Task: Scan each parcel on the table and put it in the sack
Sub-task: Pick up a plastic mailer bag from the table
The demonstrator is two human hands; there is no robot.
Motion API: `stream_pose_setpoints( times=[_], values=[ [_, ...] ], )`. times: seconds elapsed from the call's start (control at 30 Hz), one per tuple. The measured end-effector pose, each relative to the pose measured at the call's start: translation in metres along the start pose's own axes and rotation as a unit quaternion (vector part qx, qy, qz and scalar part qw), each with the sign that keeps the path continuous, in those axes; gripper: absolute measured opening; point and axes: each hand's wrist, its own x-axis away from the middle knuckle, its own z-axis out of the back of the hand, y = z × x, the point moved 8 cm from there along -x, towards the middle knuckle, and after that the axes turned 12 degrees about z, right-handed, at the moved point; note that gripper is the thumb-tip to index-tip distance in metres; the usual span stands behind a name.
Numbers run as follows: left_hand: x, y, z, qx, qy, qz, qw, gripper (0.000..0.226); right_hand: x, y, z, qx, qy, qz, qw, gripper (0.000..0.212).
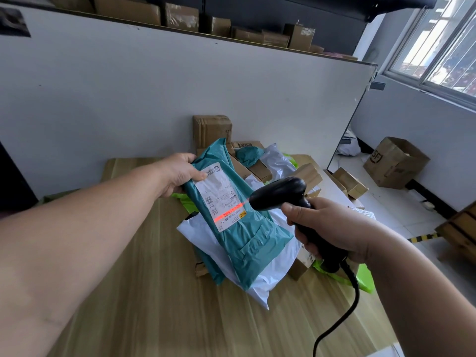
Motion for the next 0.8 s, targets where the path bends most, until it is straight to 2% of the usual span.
stream_pose_setpoints(
  times=[0.37, 0.57, 0.7, 0.8],
  values=[
    [-0.002, 0.000, 0.003, 0.006, -0.003, 0.001, 1.000, 0.035, -0.001, -0.004, -0.001, 0.003, 0.001, -0.001, 1.000, 0.082],
    [-0.004, 0.002, 0.004, 0.010, -0.005, 0.010, 1.000, 0.033, -0.003, -0.004, -0.002, -0.009, 0.007, -0.005, 1.000, 0.077],
    [-0.008, 0.000, 0.002, 0.050, 0.012, 0.020, 0.999, 0.048, -0.008, 0.007, -0.007, -0.030, 0.019, -0.024, 0.999, 0.057],
    [-0.018, -0.005, -0.002, 0.128, 0.053, 0.018, 0.990, 0.075, -0.016, 0.025, -0.011, -0.066, 0.042, -0.032, 0.996, 0.046]
  ],
)
